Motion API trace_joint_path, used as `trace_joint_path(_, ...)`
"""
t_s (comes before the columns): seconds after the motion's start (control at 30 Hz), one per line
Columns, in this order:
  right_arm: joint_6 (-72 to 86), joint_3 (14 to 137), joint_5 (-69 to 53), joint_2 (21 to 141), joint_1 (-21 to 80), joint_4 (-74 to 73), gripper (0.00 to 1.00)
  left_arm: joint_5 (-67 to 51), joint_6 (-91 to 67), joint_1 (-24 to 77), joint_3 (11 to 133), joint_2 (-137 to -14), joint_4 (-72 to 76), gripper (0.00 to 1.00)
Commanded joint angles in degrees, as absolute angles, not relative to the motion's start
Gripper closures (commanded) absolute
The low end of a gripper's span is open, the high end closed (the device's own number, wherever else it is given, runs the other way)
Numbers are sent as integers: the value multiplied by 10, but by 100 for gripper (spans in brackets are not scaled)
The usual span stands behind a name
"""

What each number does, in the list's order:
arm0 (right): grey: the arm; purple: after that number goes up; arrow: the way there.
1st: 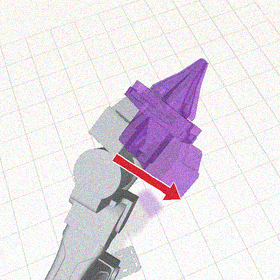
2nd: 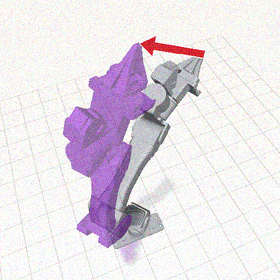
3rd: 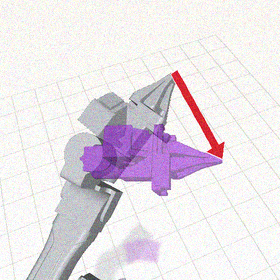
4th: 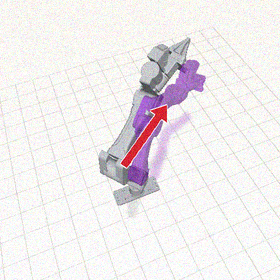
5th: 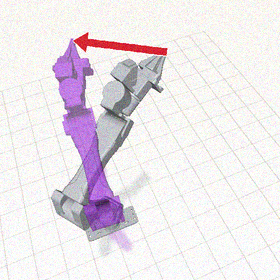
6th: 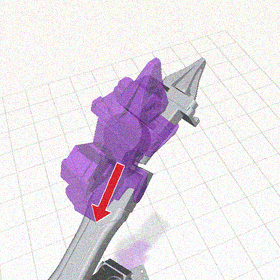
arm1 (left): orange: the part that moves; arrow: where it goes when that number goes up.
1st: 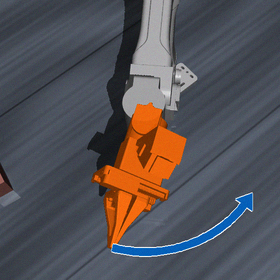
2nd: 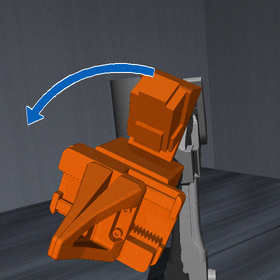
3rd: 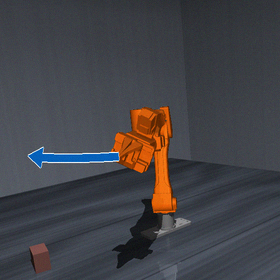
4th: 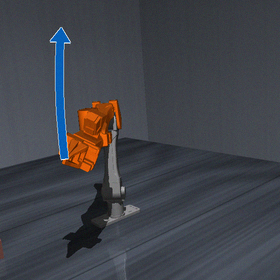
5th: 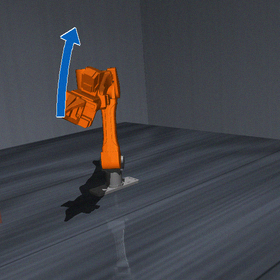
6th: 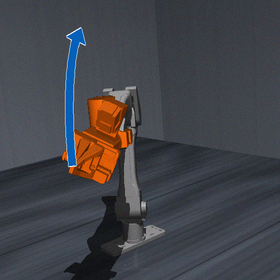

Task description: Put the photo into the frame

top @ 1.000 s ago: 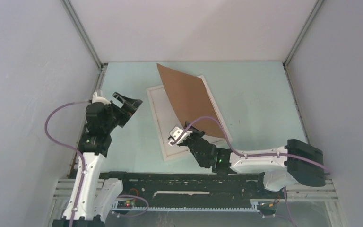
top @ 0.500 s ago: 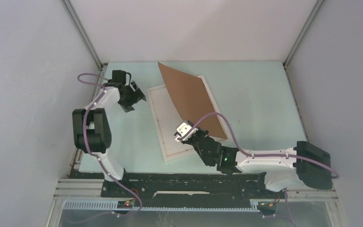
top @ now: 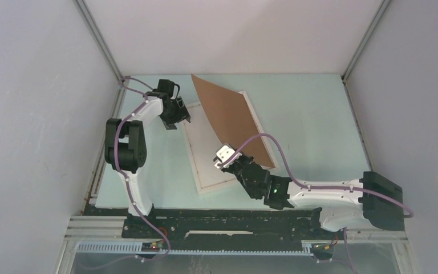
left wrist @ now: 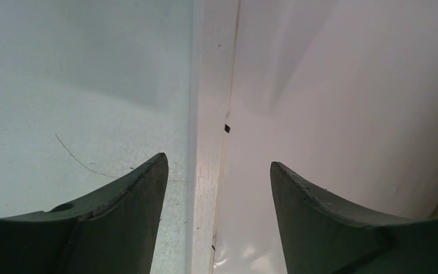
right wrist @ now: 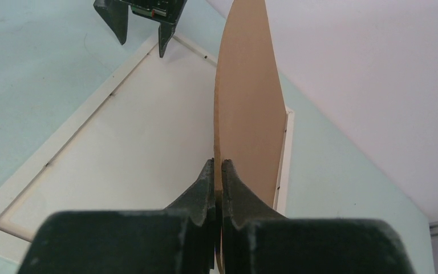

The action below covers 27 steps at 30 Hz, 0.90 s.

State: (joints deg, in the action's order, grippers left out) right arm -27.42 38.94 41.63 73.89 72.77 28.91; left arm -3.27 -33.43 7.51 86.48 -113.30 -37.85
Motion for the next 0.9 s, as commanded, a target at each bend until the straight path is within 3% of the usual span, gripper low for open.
trace_joint_path(0.0,-167,378,387,734,722,260,100,-18,-322,70,896,-1154,-377,28)
trace_joint_path(0.6,-152,379,375,734,719,247,100,19,-306,68,924,-1201,-380,37)
trace_joint_path(0.77,-152,379,371,736,719,247,100,19,-307,63,922,-1197,-382,43)
trace_joint_path(0.87,-153,379,370,737,719,248,100,12,-307,58,922,-1198,-381,51)
